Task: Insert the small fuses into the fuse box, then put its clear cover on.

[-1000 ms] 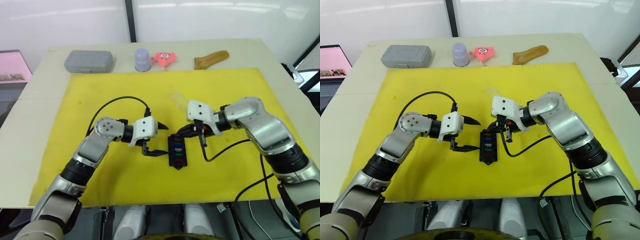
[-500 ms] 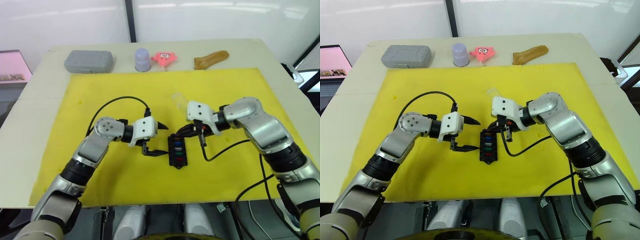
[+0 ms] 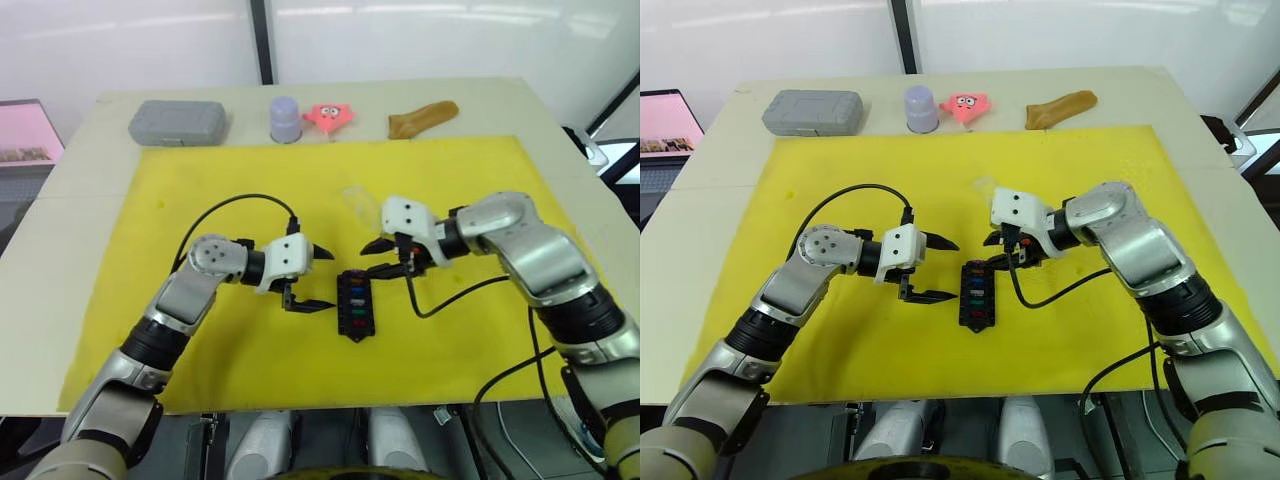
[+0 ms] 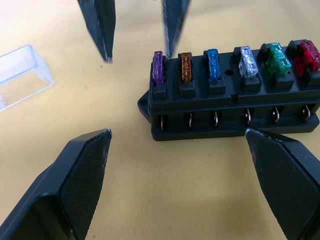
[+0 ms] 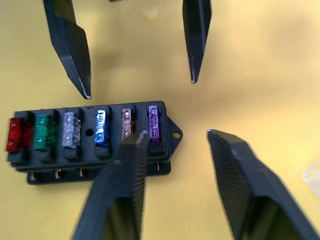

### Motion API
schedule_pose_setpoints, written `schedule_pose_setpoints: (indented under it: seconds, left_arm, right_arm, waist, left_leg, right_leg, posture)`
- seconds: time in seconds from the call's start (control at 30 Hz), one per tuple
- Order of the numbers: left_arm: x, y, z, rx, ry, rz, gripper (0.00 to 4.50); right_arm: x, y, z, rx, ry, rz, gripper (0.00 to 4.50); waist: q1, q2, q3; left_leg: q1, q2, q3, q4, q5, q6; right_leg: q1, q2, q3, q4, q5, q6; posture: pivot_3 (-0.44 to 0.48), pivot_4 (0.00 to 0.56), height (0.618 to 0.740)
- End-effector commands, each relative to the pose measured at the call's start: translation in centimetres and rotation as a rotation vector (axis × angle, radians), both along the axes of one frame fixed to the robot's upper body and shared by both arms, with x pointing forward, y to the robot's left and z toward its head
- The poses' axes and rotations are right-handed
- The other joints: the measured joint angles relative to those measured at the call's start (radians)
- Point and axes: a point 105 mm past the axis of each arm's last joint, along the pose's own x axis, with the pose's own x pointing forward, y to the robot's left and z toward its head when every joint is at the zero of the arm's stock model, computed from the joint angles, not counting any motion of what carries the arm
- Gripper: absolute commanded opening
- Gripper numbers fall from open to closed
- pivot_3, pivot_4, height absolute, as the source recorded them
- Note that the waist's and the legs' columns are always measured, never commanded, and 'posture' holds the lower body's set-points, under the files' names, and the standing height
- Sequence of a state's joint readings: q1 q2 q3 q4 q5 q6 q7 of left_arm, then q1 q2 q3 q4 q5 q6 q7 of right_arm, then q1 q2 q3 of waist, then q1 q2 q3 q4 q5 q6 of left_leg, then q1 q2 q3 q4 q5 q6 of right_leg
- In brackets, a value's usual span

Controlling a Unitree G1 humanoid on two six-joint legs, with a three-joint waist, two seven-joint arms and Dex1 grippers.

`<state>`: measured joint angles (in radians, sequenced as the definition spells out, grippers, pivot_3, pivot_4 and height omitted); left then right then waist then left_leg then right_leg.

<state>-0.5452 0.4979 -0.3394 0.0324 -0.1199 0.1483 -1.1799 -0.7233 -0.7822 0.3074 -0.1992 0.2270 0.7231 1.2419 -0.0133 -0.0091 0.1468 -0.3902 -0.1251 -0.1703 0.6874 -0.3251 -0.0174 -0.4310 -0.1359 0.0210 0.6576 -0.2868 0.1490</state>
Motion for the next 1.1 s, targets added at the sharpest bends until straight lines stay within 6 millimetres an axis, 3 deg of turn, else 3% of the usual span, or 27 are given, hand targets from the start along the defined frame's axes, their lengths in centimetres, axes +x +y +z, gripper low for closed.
schedule_pose_setpoints:
  seconds: [0.03,0.17,0.27,0.33,0.37,0.67,1.1]
  left_arm:
    - [-0.3,-0.3,1.2,-0.023,-0.04,-0.033,4.5]
    - [-0.4,-0.4,1.4,-0.036,-0.035,-0.037,4.5]
    - [-0.6,-0.4,1.3,-0.038,-0.032,-0.036,4.5]
    - [-0.6,-0.4,1.3,-0.038,-0.03,-0.034,4.5]
    - [-0.5,-0.4,1.3,-0.038,-0.029,-0.033,4.5]
    - [-0.2,-0.4,1.3,-0.036,-0.022,-0.006,4.5]
    - [-0.3,-0.1,1.4,-0.026,-0.023,-0.002,4.5]
  right_arm:
    - [-1.1,0.8,3.6,0.149,-0.089,0.072,1.98]
    - [-2.1,0.9,2.8,0.282,-0.057,0.077,1.98]
    - [-1.9,0.9,1.6,0.348,-0.022,0.034,1.22]
    - [-1.7,0.9,1.2,0.379,-0.004,0.012,0.26]
    - [-1.5,0.9,1.1,0.394,0.003,0.002,0.04]
    - [-0.5,0.7,-1.3,0.381,0.049,-0.062,0.04]
    - [-0.2,0.4,-2.7,0.312,0.06,-0.083,0.04]
  waist:
    - [0.0,0.0,0.0]
    - [0.003,-0.001,0.0]
    - [0.001,0.0,0.0]
    - [0.0,0.0,0.0]
    - [-0.001,0.0,0.0]
    - [0.0,0.0,0.0]
    - [-0.001,0.0,0.0]
  left_leg:
    - [0.0,0.0,0.0,0.0,0.0,0.0]
    - [0.0,0.0,0.0,0.0,0.0,0.0]
    - [0.0,0.0,0.0,0.001,0.0,0.0]
    - [0.0,0.0,0.0,0.001,0.0,0.0]
    - [0.0,0.0,0.0,0.001,0.0,0.0]
    - [0.0,0.0,0.0,0.001,0.0,0.0]
    - [0.0,0.0,0.0,0.001,0.0,0.0]
  right_leg:
    - [0.0,0.0,0.0,0.0,0.0,0.0]
    - [0.0,0.0,0.0,0.0,0.0,0.0]
    - [0.001,0.0,0.0,0.0,0.0,0.0]
    - [0.0,0.0,0.0,0.001,0.0,0.0]
    - [0.0,0.0,0.0,0.001,0.0,0.0]
    - [0.0,0.0,0.0,0.001,0.0,0.0]
    - [0.0,0.0,0.0,0.001,0.0,0.0]
  posture:
    - [0.0,0.15,0.74]
    - [0.0,0.15,0.74]
    - [0.0,0.15,0.74]
    - [0.0,0.15,0.74]
    - [0.0,0.15,0.74]
    - [0.0,0.15,0.74]
    - [0.0,0.15,0.74]
